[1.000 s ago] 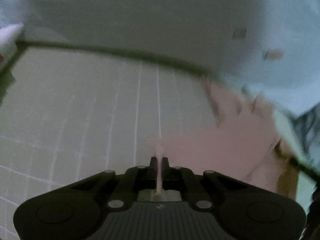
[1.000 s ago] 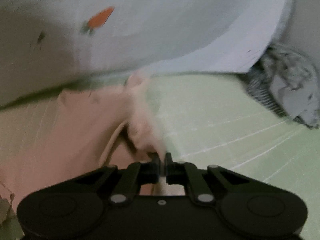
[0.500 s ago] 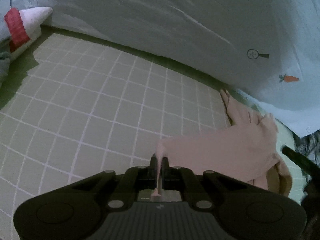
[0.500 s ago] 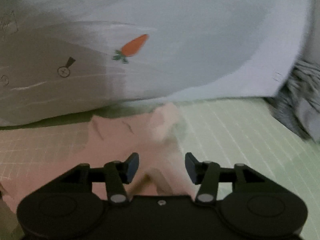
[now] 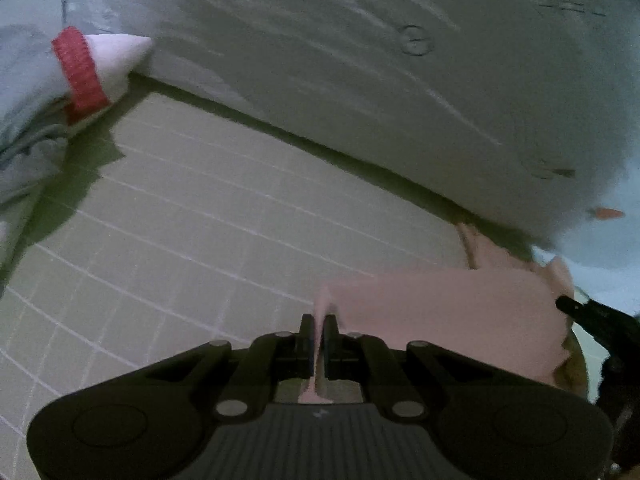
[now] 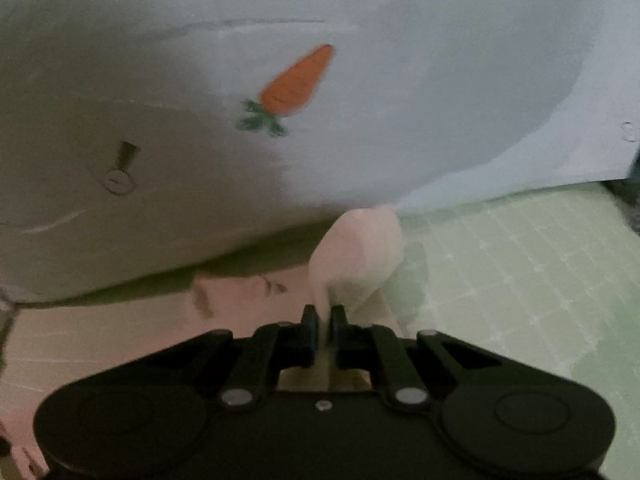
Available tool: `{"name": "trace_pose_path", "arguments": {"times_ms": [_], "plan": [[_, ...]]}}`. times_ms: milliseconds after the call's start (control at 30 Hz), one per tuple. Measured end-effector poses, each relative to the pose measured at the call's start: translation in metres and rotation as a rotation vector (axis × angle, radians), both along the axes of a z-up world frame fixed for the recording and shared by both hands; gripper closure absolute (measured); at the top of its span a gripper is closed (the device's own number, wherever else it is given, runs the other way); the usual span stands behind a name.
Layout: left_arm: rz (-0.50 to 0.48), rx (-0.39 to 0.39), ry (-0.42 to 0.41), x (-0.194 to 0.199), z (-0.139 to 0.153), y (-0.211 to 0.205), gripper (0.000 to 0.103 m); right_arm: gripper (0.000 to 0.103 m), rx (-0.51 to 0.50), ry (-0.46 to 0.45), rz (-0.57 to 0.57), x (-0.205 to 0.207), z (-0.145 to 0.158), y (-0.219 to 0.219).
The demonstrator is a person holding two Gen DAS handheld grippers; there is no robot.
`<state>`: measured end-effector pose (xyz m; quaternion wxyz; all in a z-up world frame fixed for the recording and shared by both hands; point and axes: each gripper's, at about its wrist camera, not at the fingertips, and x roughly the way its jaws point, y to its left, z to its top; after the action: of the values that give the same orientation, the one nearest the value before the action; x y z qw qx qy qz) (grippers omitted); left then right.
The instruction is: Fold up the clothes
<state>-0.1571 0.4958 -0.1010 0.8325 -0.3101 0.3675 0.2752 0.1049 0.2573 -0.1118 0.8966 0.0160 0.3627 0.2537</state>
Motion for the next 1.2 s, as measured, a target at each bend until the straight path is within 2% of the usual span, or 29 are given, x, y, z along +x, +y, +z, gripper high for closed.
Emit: {"name": "trace_pose_path", "arguments": {"times_ms": [33, 100, 167, 233, 333, 533, 600, 667, 800, 833, 967, 1067, 1133, 1200], "plan": [[0.013, -0.021, 0.004, -0.001, -0.004, 0.003, 0.099, 0.082, -0.013, 0.031, 0.021, 0.003, -0.005, 0.004], [0.038, -0.062, 0.011, -0.003, -0.011, 0.009, 0.099, 0.074, -0.007, 0.054, -0.001, 0.003, -0.005, -0.002], [0.052, -0.078, 0.010, -0.007, -0.013, 0.009, 0.099, 0.074, 0.060, 0.027, -0.058, -0.007, 0.005, -0.024], [0.040, -0.072, 0.014, -0.009, -0.014, 0.007, 0.099, 0.074, 0.067, -0.003, -0.153, -0.018, 0.014, -0.047], [0.034, -0.078, 0.022, -0.009, -0.017, 0.006, 0.099, 0.077, -0.033, -0.015, -0.243, -0.032, 0.014, -0.072], [0.033, -0.074, 0.025, -0.008, -0.015, 0.003, 0.099, 0.079, -0.191, 0.064, -0.178, -0.058, -0.023, -0.075], [0.034, -0.070, 0.020, -0.009, -0.012, 0.002, 0.099, 0.079, -0.233, 0.045, -0.159, -0.070, -0.032, -0.071], [0.027, -0.060, 0.012, -0.009, -0.008, 0.000, 0.099, 0.079, -0.265, 0.020, -0.151, -0.076, -0.025, -0.066], [0.009, -0.039, -0.015, -0.012, 0.006, -0.009, 0.099, 0.062, -0.236, -0.041, -0.169, -0.094, -0.001, -0.075], [0.003, -0.034, -0.022, -0.014, 0.010, -0.012, 0.099, 0.063, -0.229, -0.047, -0.176, -0.103, 0.002, -0.079], [-0.016, -0.028, -0.037, -0.020, 0.018, -0.028, 0.099, 0.058, -0.267, -0.038, -0.211, -0.140, -0.004, -0.098], [-0.040, -0.021, -0.047, -0.030, 0.024, -0.043, 0.099, 0.048, -0.252, -0.003, -0.227, -0.161, -0.010, -0.111], [-0.062, -0.022, -0.049, -0.037, 0.026, -0.052, 0.099, 0.035, -0.258, -0.023, -0.214, -0.179, -0.008, -0.114], [-0.085, -0.023, -0.048, -0.040, 0.026, -0.059, 0.099, 0.035, -0.282, -0.040, -0.189, -0.194, -0.008, -0.114]]}}
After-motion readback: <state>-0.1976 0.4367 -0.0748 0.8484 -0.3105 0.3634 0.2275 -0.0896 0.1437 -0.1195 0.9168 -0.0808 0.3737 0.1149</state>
